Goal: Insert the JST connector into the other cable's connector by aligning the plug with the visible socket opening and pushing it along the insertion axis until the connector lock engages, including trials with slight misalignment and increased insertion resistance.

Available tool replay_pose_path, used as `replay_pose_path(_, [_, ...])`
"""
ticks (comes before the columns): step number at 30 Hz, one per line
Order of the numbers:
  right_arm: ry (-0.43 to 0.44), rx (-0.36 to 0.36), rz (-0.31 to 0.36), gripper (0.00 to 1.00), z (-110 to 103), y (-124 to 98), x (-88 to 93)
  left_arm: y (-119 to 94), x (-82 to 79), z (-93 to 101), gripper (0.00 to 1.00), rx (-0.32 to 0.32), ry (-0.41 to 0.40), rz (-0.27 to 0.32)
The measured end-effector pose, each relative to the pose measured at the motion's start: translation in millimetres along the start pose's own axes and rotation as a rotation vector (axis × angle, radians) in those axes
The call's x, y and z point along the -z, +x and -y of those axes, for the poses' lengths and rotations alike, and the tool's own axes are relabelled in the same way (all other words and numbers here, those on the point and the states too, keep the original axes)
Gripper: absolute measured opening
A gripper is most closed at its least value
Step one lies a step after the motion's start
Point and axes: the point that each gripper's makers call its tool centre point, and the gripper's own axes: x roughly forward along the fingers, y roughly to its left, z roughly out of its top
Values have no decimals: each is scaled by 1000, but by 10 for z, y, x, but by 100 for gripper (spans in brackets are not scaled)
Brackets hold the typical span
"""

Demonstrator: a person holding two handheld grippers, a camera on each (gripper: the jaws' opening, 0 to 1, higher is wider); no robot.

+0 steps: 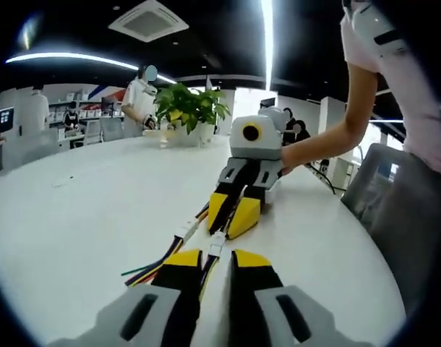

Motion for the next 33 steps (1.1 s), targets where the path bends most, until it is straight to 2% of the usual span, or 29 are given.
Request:
replay_pose_path(4, [3,6,-5,11,-4,0,-2,-34,3,-5,12,-16,4,-12])
replay_pose_path(7, [14,24,-7,16,-4,-8,-11,-87,-65,12,11,-29,16,2])
replay_pose_path(11, [16,32,0,17,-52,-30,-60,-159,-153,21,13,-54,22,9])
replay_pose_path(15, [8,50,26,17,-94,-77,-199,-229,-214,24,18,-86,10,5])
replay_pose_path(20, [-2,123,70,20,-69,-190,-451,-341,-299,46,20,-122,16,5])
replay_pose_path(23, [6,151,104,22,-91,-269,-601,-427,-482,32,22,-174,42,38])
replay_pose_path(28, [7,189,136,25,-164,-384,-807,-567,-860,127,25,-196,92,97])
replay_pose_path(30, [6,205,148,27,-201,-434,-887,-615,-954,167,27,-202,105,100])
replay_pose_path(33, [-11,223,153,28,-278,-512,-987,-689,-1022,183,38,-235,100,80])
